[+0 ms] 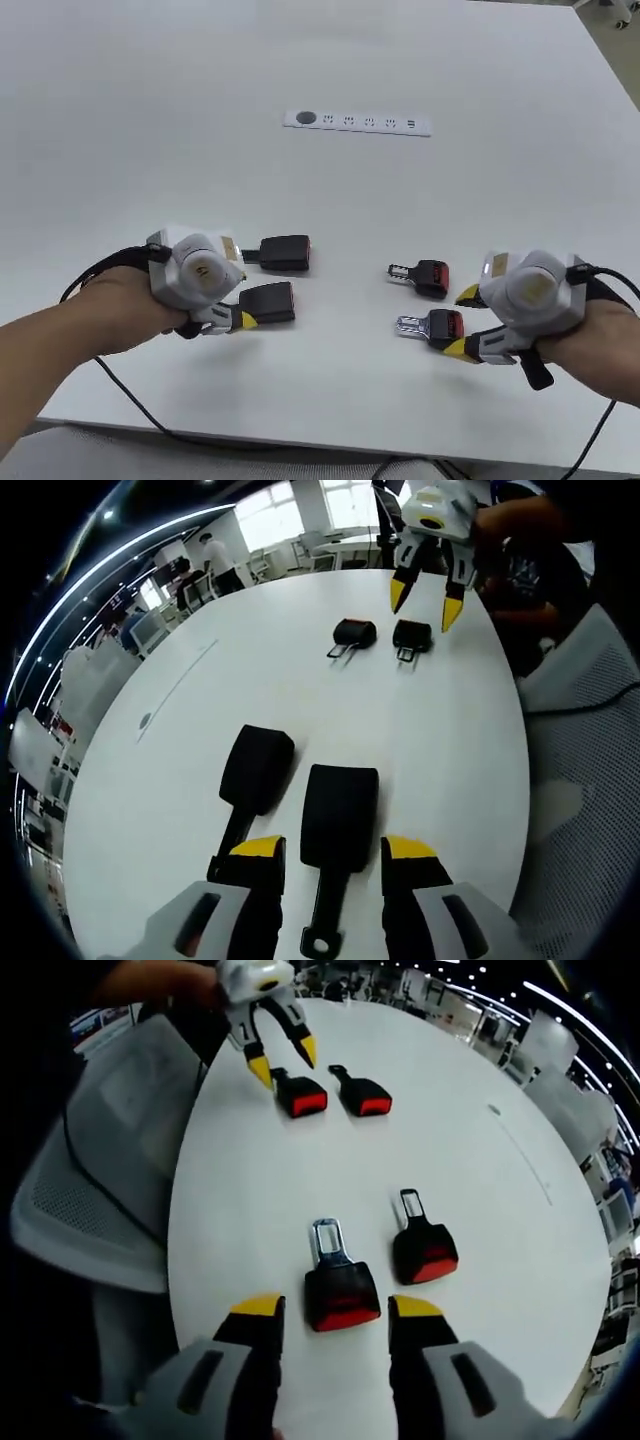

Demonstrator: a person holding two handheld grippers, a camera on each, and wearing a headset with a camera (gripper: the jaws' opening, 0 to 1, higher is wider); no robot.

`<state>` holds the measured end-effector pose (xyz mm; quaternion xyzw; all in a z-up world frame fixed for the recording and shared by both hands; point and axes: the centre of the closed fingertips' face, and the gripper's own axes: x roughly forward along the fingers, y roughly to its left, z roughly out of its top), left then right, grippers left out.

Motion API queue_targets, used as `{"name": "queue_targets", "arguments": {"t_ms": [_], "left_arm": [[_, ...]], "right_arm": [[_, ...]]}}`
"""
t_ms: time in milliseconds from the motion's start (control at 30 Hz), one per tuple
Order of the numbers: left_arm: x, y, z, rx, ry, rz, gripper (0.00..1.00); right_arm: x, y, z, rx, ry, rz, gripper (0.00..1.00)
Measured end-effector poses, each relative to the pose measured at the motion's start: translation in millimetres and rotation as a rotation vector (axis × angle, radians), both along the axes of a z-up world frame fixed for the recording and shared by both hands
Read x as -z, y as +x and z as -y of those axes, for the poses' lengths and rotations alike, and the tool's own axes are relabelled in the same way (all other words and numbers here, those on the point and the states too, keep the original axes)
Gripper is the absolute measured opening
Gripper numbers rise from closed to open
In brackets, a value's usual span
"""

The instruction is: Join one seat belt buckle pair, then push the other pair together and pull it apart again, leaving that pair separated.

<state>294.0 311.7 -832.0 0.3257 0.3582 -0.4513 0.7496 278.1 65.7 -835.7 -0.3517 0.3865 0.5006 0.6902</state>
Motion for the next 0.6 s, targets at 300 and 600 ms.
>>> {"name": "queue_targets", "arguments": {"t_ms": [300,600], "left_arm": [[8.6,-2.3,8.2,0.082,0.034,-0.033,0.35],[13.2,-0.7,7.2,0.129,0.057,-0.049,0.33]], "right_arm": [[14.1,2.2,2.4,0.006,-0.025,-0.051,0.43],[19.7,3.1,1.4,-0.015,-0.026,-0.071,0.4]]}}
